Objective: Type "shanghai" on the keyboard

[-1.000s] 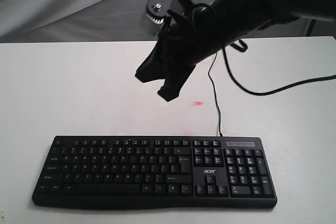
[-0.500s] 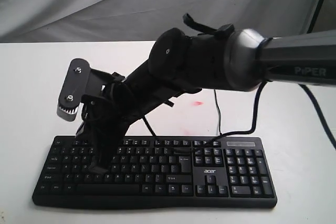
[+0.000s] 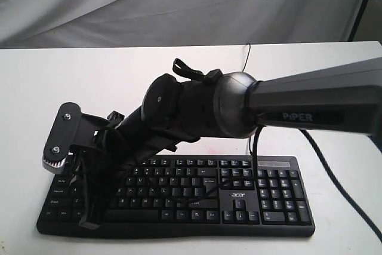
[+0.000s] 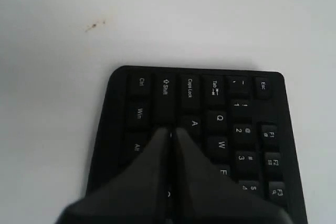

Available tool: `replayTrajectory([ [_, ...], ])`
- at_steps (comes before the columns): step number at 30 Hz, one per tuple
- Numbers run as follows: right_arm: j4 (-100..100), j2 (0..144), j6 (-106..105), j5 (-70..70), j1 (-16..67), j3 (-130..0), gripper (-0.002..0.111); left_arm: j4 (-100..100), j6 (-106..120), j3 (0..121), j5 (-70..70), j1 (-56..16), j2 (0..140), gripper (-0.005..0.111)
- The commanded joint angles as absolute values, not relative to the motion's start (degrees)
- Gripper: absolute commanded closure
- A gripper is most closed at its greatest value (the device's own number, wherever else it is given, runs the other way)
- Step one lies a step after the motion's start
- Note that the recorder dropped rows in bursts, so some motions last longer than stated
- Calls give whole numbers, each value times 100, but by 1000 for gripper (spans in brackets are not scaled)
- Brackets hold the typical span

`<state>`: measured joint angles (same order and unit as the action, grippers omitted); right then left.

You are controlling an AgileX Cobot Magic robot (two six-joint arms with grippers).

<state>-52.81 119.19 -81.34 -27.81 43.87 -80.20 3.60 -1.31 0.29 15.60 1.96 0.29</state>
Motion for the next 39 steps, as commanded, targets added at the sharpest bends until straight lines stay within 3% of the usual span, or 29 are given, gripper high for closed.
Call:
replayTrajectory([
  [1, -5430, 11910, -8203, -2727, 4403, -8010, 108, 356, -139, 0, 1524, 175, 0, 106],
  [16, -5431, 11923, -8169, -2458, 4455, -8036, 108, 356, -139, 0, 1524, 175, 0, 106],
  [25, -4599, 12645, -7085, -3026, 4466, -9112, 108, 356, -139, 0, 1524, 175, 0, 106],
  [39, -4194, 12811, -6908, -3209, 4455, -9192, 108, 356, -139, 0, 1524, 175, 0, 106],
])
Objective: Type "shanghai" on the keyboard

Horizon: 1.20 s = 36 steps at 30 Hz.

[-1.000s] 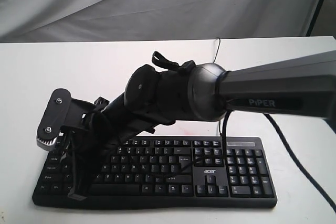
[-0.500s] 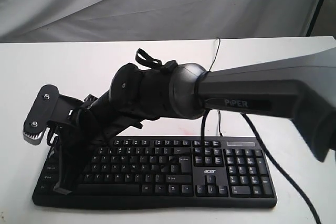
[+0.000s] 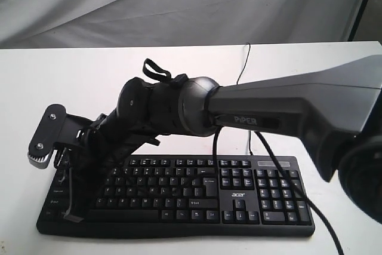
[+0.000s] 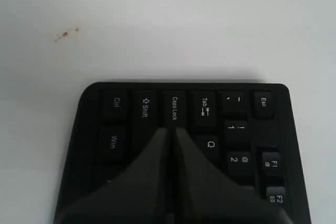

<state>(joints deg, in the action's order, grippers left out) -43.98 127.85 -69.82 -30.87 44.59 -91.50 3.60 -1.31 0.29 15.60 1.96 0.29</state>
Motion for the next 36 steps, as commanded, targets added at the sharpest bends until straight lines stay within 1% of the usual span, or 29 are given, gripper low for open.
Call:
replayTrajectory([
  [1, -4144, 12824, -6883, -3209, 4447, -9192, 108, 356, -139, 0, 1524, 175, 0, 106],
  [36, -3896, 12957, -6884, -3146, 4447, -9180, 108, 356, -139, 0, 1524, 175, 0, 106],
])
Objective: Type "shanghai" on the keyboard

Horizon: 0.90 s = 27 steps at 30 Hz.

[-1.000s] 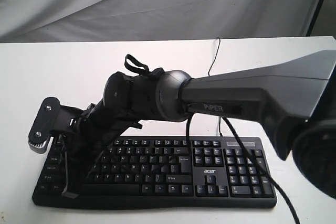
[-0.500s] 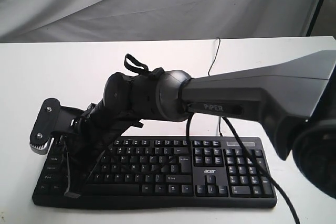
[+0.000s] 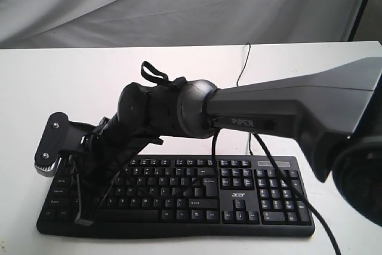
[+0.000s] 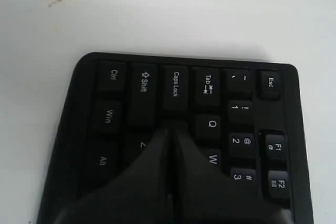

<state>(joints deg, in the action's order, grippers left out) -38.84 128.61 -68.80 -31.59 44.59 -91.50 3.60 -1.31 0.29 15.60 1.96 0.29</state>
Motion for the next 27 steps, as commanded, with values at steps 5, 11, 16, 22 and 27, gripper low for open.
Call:
replayTrajectory([
  [5, -3896, 12994, -6913, -3116, 4447, -9180, 108, 356, -139, 0, 1524, 175, 0, 106],
  [11, -3876, 12960, -6923, -3102, 4447, -9180, 108, 356, -139, 0, 1524, 175, 0, 106],
  [16, -3876, 12960, -6923, -3090, 4447, -9180, 108, 356, -139, 0, 1524, 175, 0, 106],
  [22, -3890, 13014, -6923, -3090, 4447, -9180, 108, 356, -139, 0, 1524, 175, 0, 106],
  [27, -3892, 13088, -6933, -3172, 4397, -9180, 108, 356, -139, 0, 1524, 175, 0, 106],
])
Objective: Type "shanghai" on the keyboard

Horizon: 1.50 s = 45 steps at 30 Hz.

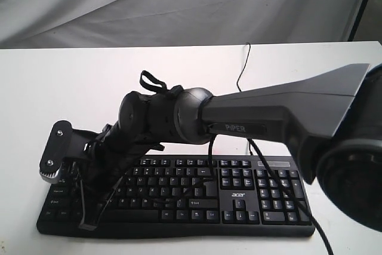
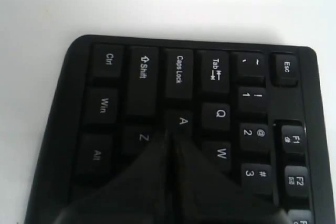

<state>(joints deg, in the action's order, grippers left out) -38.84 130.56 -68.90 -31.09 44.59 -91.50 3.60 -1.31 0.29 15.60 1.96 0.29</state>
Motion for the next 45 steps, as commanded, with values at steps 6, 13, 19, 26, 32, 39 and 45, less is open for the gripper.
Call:
replayTrajectory([
  [6, -3892, 13038, -6933, -3186, 4397, -9180, 108, 356, -139, 0, 1524, 175, 0, 106],
  [13, -3892, 12890, -7005, -3150, 4397, -9180, 108, 356, -139, 0, 1524, 175, 0, 106],
  [19, -3892, 12760, -7017, -3162, 4397, -9180, 108, 356, -139, 0, 1524, 175, 0, 106],
  [26, -3892, 12625, -7017, -3336, 4397, -9180, 108, 356, -139, 0, 1524, 175, 0, 106],
  [32, -3879, 12530, -7028, -3615, 4380, -9180, 108, 356, -139, 0, 1524, 175, 0, 106],
  [39, -3921, 12522, -6957, -3789, 4186, -9180, 108, 356, -139, 0, 1524, 175, 0, 106],
  [45, -3910, 12522, -6883, -3852, 4117, -9180, 108, 356, -139, 0, 1524, 175, 0, 106],
])
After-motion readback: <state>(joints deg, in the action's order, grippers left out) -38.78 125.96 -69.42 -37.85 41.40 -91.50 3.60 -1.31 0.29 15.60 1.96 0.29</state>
